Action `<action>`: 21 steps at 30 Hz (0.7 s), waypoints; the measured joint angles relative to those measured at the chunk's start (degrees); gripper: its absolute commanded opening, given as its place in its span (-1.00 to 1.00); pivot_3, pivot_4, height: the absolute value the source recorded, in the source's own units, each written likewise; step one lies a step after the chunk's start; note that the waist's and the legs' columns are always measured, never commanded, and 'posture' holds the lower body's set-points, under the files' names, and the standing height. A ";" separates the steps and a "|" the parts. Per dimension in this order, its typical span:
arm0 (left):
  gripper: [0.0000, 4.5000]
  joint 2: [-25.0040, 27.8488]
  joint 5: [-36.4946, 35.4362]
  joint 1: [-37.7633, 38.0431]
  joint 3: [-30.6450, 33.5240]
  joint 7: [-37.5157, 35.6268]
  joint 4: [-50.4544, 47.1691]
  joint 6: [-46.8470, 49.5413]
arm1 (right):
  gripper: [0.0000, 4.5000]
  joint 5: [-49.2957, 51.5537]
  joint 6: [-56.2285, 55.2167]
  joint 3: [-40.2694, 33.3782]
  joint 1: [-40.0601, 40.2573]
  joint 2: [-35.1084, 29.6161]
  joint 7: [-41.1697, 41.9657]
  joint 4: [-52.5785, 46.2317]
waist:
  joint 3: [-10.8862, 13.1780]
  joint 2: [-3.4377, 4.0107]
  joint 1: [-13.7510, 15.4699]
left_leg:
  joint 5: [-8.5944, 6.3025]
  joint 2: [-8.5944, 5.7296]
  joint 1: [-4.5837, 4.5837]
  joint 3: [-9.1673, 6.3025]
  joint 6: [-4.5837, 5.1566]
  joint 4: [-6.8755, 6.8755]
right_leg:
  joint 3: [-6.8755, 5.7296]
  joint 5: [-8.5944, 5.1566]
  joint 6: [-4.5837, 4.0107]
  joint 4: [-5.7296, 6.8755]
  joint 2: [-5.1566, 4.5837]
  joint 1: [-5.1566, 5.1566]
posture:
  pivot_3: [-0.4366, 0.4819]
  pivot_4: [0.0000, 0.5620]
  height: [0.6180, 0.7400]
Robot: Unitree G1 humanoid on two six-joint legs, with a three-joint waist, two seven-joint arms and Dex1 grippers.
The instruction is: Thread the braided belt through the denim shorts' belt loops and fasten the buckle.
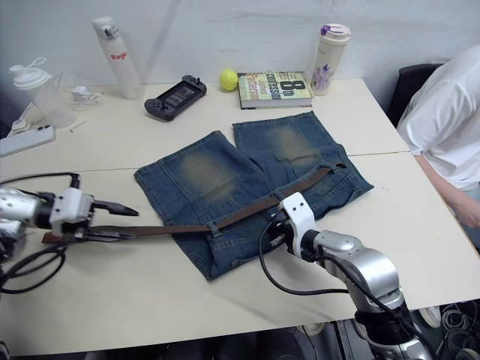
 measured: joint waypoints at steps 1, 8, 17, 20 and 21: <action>0.21 -0.38 1.04 0.80 2.38 0.00 0.01 1.28 | -0.15 1.47 1.21 -0.97 0.02 0.13 0.40 -0.62 | 0.07 -0.12 0.00 | 0.05 0.03 -0.14 0.03 -0.11 0.03 | -0.18 0.00 0.01 0.27 -0.08 -0.28 | -0.05 -0.47 1.00; 0.21 -6.35 2.87 2.34 19.66 0.00 0.02 6.33 | 0.97 22.45 7.44 -17.70 -0.72 -2.37 6.51 -8.96 | 0.49 0.44 0.58 | -0.38 -0.02 -0.59 0.05 0.50 0.76 | -2.25 0.08 -0.02 0.45 -1.06 -0.53 | -0.05 -0.47 1.00; 0.21 -12.74 2.67 4.67 24.61 1.16 0.30 -1.41 | 0.97 16.06 -1.37 -15.95 -1.02 -10.15 4.80 -5.85 | 0.59 0.63 0.37 | -0.58 -0.12 -0.45 0.31 0.54 0.89 | -3.31 0.12 0.01 0.50 -1.64 -0.55 | -0.05 -0.47 1.00; 0.21 -15.46 3.10 8.32 22.98 4.04 0.44 -6.44 | 0.97 12.52 -3.46 -13.29 0.14 -9.75 2.95 -3.79 | 0.67 0.75 0.40 | -0.53 -0.12 -0.46 0.31 0.45 0.92 | -3.33 0.12 0.01 0.51 -1.64 -0.56 | -0.05 -0.47 1.00; 0.21 -15.52 3.11 9.51 22.82 4.23 0.47 -7.16 | 0.97 12.08 -4.12 -12.76 0.47 -9.51 2.76 -3.78 | 0.67 0.75 0.35 | -0.50 -0.12 -0.47 0.31 0.41 0.92 | -3.33 0.12 0.01 0.51 -1.64 -0.56 | -0.05 -0.47 1.00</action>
